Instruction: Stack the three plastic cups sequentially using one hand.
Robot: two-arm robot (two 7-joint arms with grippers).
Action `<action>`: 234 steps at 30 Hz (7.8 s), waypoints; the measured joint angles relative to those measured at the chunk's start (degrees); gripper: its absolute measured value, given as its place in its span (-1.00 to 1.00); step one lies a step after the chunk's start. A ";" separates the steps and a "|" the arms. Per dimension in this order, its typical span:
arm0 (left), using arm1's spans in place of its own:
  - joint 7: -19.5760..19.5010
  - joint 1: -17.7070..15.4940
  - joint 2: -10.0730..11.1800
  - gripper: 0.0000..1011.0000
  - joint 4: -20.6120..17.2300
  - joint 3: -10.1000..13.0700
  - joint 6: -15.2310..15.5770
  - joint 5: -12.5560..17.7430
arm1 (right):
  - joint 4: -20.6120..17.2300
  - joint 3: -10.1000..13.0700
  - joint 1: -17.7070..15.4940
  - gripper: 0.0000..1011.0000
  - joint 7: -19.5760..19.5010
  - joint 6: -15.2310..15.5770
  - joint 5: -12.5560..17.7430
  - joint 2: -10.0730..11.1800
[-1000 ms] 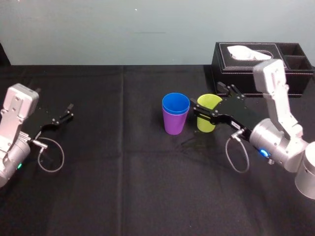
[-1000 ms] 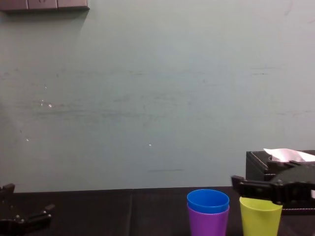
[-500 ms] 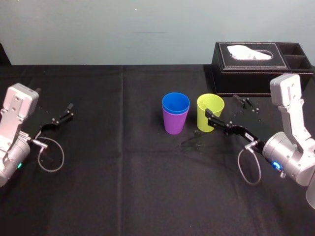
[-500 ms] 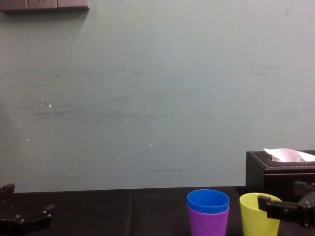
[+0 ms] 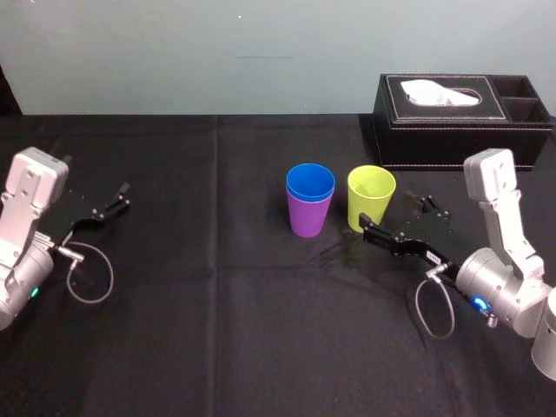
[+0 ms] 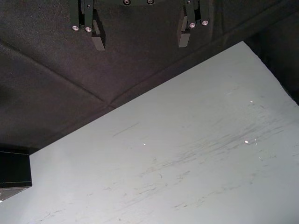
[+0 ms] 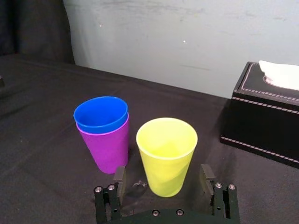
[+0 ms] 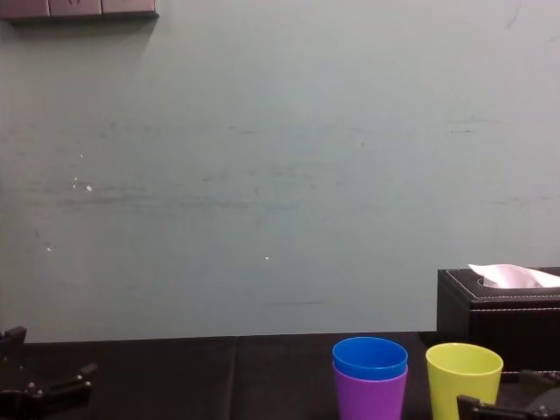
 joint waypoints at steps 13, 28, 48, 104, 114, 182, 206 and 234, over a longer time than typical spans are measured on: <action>0.00 0.00 0.00 1.00 0.00 0.00 0.00 0.00 | 3.78 -1.05 2.02 0.98 0.58 0.14 -0.25 -0.76; 0.00 0.00 0.00 1.00 0.00 0.00 0.00 0.00 | 9.27 -2.58 5.83 0.98 1.69 -0.54 -0.94 -2.12; 0.00 0.00 0.00 1.00 0.00 0.00 0.00 0.00 | 12.89 -3.32 10.13 0.98 2.96 -0.89 -0.78 -3.16; 0.00 0.00 0.00 1.00 0.00 0.00 0.00 0.00 | 14.33 -3.96 11.30 0.46 3.56 -2.01 0.43 -3.49; 0.00 0.00 0.00 1.00 0.00 0.00 0.00 0.00 | 5.14 -1.93 6.73 0.46 0.43 0.25 0.98 -2.25; 0.00 0.00 0.00 1.00 0.00 0.00 0.00 0.00 | 0.88 -9.26 13.34 0.46 2.00 3.82 1.54 -3.68; 0.00 0.00 0.00 1.00 0.00 0.00 0.00 0.00 | 4.48 -9.52 14.55 0.46 2.66 3.61 1.64 -4.32; 0.00 0.00 0.00 1.00 0.00 0.00 0.00 0.00 | 4.46 -9.53 14.47 0.98 2.64 3.68 1.77 -4.31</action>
